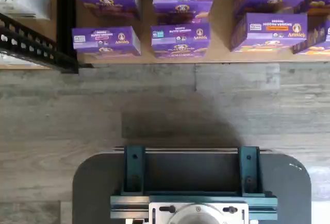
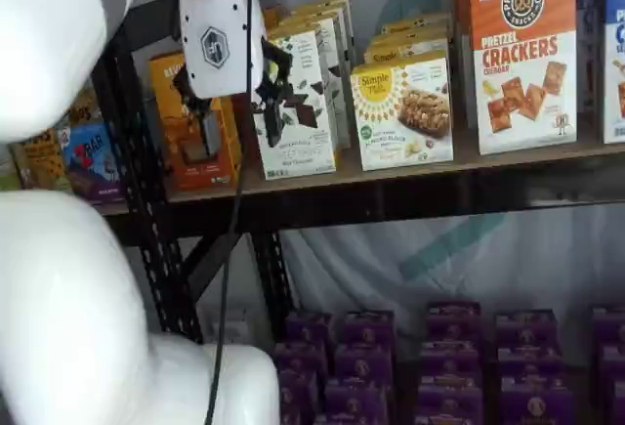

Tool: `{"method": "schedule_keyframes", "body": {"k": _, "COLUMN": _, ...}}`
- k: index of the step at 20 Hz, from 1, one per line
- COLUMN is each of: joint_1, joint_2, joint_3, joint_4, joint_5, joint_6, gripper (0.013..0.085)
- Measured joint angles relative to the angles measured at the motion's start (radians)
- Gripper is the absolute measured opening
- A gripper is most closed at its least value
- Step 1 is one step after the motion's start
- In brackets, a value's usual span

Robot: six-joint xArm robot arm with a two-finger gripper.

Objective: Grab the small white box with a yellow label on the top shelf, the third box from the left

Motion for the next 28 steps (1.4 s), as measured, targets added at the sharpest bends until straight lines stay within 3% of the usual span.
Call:
{"method": "schedule_keyframes", "body": {"k": 8, "joint_1": -0.028, "joint_2": 0.013, "joint_3": -0.011, "joint_4": 0.026, "joint_5": 0.026, "joint_6": -0.017, "gripper": 0.0850}}
{"method": "schedule_keyframes", "body": {"k": 15, "joint_1": -0.049, "joint_2": 0.009, "joint_3": 0.003, "joint_4": -0.014, "joint_5": -0.034, "joint_6": -0.054, "gripper": 0.0850}}
{"method": "schedule_keyframes", "body": {"k": 28, "joint_1": -0.249, "joint_2": 0.130, "joint_3": -0.044, "joint_4": -0.030, "joint_5": -0.188, "joint_6": -0.257, "gripper": 0.0850}}
